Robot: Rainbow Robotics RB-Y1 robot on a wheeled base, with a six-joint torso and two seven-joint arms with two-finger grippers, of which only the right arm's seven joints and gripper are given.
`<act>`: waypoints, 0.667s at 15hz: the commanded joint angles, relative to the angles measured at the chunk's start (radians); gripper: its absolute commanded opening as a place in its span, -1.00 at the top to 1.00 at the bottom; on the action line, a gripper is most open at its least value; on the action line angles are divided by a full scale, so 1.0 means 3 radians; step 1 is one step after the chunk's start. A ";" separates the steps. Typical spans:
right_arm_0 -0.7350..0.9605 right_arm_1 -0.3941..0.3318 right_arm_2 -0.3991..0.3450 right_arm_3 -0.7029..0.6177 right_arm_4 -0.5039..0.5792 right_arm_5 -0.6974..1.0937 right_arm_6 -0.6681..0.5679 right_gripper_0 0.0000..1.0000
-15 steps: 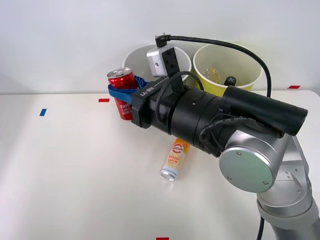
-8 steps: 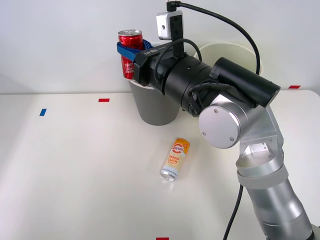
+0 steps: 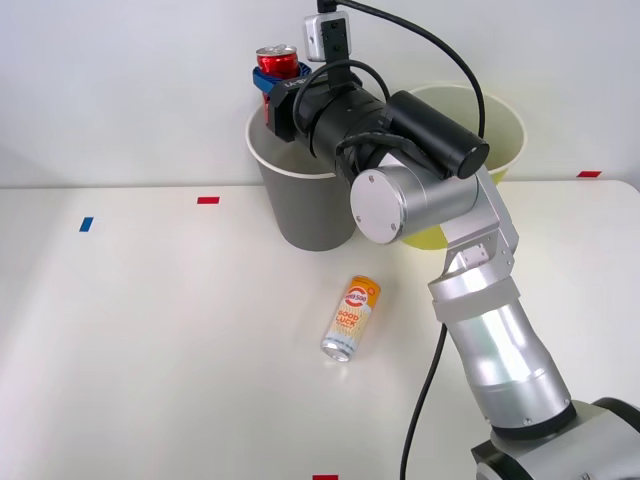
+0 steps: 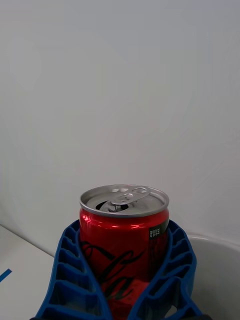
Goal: Put cans in the gray bin, plastic bottles in the light green bin
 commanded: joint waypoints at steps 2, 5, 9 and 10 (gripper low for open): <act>-0.0257 0.0007 -0.0163 0.0332 0.0105 -0.0075 0.0053 1.00; -0.0288 0.0007 -0.0194 0.0363 0.0157 -0.0075 0.0058 1.00; -0.0282 0.0007 -0.0194 0.0368 0.0162 -0.0080 0.0063 -1.00; -0.0282 0.0007 -0.0194 0.0368 0.0162 -0.0095 0.0063 -1.00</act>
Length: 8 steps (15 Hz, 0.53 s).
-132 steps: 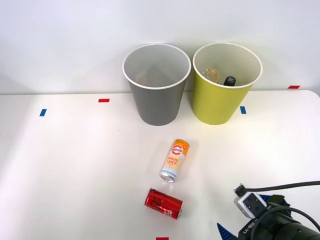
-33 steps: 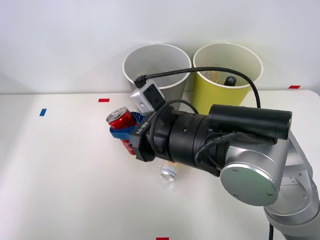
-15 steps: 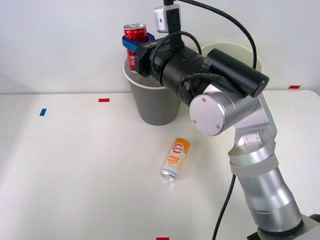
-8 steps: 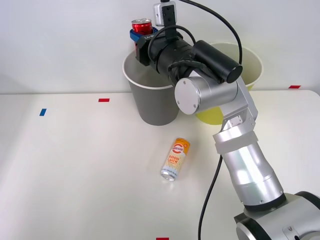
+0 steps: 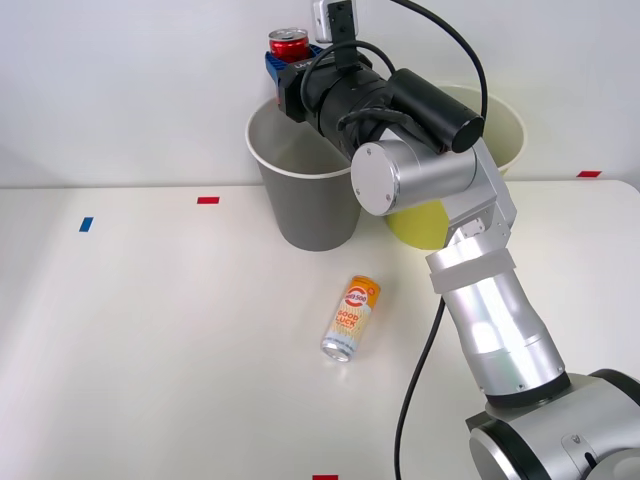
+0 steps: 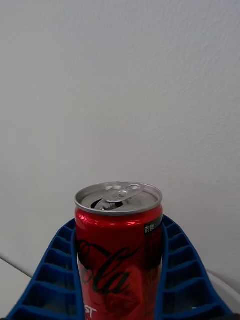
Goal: Put cans in the gray bin, plastic bottles in the light green bin
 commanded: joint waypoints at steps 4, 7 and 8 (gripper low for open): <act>0.0030 0.0000 0.0159 -0.0002 -0.0027 -0.0263 0.0033 -1.00; 0.0306 -0.0089 0.0404 -0.0007 -0.0308 -0.0948 0.0064 -1.00; 0.0403 -0.0150 0.0501 -0.0017 -0.0308 -0.1142 0.0069 -1.00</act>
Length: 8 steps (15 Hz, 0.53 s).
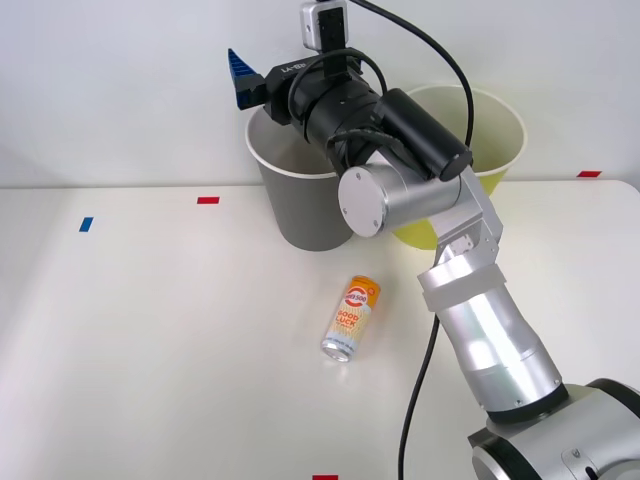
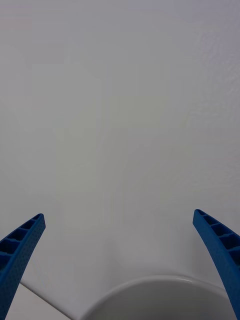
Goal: Put cans in the gray bin, plastic bottles in the light green bin
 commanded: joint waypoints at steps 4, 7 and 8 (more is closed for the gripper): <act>0.0769 -0.0376 0.0460 -0.0510 -0.0161 -0.0799 0.0008 -1.00; 0.1199 -0.0652 0.0563 -0.1042 -0.0202 -0.0799 -0.0033 -1.00; 0.1327 -0.0785 0.0619 -0.1211 -0.0212 -0.0799 -0.0054 -1.00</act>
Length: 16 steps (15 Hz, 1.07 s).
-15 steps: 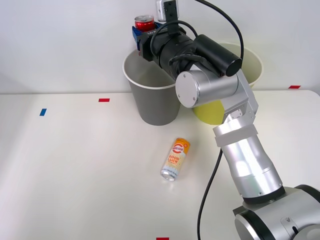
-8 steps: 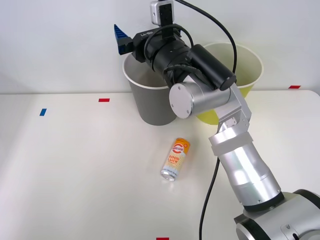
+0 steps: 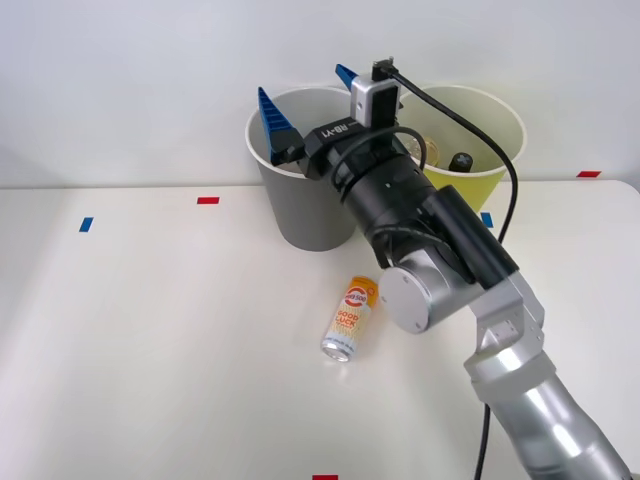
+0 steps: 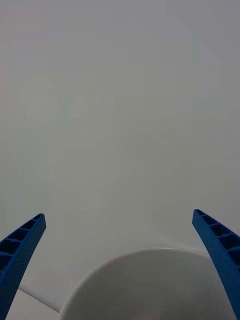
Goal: Put cans in the gray bin, plastic bottles in the light green bin
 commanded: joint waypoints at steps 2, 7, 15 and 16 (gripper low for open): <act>0.0545 -0.0512 0.0177 -0.0668 -0.0047 -0.0005 -0.0064 -1.00; 0.1277 -0.1039 0.0346 -0.1180 -0.0093 -0.0235 -0.0120 -1.00; 0.2621 -0.0998 0.0464 -0.1174 -0.0077 -0.1135 -0.0095 -1.00; 0.2749 -0.0947 0.0438 -0.1174 -0.0077 -0.1176 -0.0095 -1.00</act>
